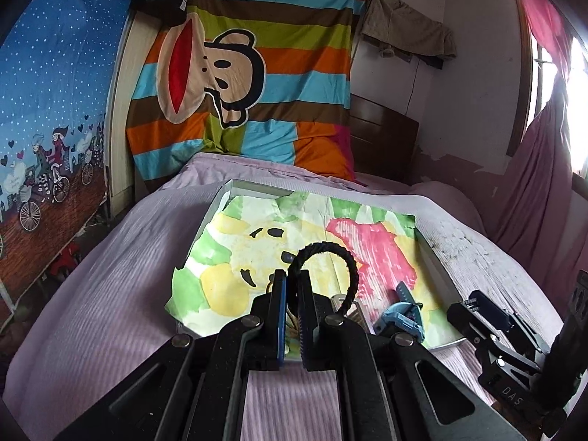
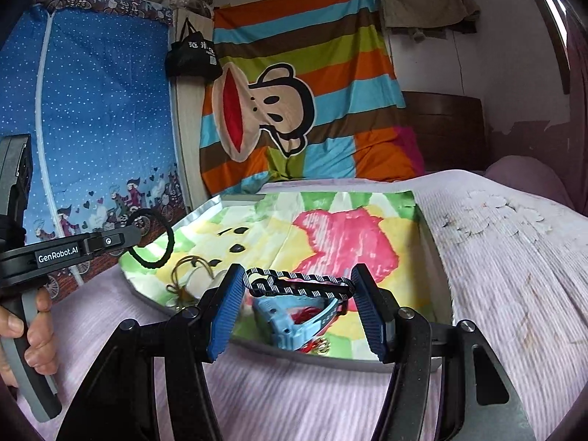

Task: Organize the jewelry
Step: 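Carry the hair tie and striped bracelet into the tray and open both tools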

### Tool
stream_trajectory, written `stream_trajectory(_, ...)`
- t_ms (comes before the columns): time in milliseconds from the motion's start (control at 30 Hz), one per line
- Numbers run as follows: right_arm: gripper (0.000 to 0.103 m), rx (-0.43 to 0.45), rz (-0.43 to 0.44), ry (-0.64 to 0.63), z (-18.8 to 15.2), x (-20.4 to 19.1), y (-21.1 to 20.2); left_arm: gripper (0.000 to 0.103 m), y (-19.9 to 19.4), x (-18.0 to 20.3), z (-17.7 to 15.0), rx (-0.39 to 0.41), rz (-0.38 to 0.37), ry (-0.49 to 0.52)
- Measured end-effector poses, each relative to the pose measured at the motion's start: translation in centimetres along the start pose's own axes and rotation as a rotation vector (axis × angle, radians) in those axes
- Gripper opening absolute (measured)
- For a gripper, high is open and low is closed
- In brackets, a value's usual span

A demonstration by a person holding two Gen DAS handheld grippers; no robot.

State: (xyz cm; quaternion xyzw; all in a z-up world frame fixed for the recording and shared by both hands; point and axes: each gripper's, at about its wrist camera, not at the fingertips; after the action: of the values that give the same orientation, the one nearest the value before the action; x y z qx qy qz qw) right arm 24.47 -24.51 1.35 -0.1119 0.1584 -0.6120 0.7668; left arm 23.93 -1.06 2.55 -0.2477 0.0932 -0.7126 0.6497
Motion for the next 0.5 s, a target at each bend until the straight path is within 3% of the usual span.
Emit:
stream_trajectory(133,0.054,-0.019,-0.039,0.042,0.0,1.2,1.4,0.006,2.2,-0.1,0.1,-0.037,0.023,-0.027)
stream_trajectory(500,0.054,-0.101,-0.024,0.108,-2.1,2.4,4.1,0.006,4.4,0.0,-0.6,-0.079,0.044,-0.052)
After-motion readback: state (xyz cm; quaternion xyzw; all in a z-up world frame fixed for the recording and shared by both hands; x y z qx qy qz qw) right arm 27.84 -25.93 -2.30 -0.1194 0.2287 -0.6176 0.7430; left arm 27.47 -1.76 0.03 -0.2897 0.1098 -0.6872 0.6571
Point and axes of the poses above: each gripper's, at about its wrist camera, not at the fingertips, and y roughly the way its jaws point, x to its right, z to its top
